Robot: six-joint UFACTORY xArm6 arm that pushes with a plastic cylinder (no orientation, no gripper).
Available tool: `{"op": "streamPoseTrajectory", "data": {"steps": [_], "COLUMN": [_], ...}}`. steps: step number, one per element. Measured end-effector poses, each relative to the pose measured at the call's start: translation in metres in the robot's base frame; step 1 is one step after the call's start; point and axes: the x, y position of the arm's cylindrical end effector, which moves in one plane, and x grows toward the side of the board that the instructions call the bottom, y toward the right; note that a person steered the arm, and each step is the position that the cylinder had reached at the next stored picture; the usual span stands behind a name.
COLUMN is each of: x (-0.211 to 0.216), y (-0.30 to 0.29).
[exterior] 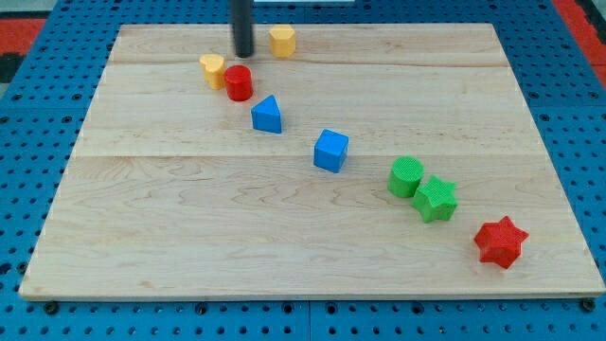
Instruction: Move the yellow heart closer to the yellow hexagon
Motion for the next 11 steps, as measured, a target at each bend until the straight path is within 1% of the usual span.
{"op": "streamPoseTrajectory", "data": {"steps": [1, 2, 3, 4, 5, 7, 8, 9, 11], "x": [0.031, 0.091, 0.079, 0.050, 0.027, 0.004, -0.001, -0.001, 0.001], "y": [-0.065, -0.062, -0.012, 0.003, 0.034, 0.023, 0.076, 0.091, 0.094]}}
